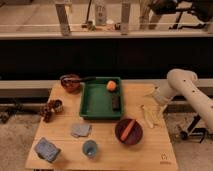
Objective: Place banana in table surface
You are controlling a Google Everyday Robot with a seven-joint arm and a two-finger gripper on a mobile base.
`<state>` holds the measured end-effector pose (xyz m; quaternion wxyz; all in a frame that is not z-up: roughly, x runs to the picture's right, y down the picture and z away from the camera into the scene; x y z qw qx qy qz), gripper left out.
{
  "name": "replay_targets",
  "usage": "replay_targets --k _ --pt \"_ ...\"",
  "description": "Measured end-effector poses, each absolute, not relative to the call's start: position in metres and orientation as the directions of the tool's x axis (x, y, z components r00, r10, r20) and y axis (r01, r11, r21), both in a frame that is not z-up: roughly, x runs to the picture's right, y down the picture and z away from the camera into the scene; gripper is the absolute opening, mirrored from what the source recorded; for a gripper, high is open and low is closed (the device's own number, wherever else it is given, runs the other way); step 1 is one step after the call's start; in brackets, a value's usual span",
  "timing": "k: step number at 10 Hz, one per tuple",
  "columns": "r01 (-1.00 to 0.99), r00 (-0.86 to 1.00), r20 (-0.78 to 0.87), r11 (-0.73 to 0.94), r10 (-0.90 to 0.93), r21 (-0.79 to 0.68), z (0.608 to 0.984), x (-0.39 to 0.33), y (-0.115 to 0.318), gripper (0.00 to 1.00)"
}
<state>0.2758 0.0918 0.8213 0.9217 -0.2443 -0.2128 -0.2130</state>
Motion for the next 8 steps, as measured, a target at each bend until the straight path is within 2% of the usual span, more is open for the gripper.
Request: replay_targets --k 8 --pt "0.496 0.819 0.495 0.791 -0.288 -0.359 0.8211 0.2767 0.0918 0.80"
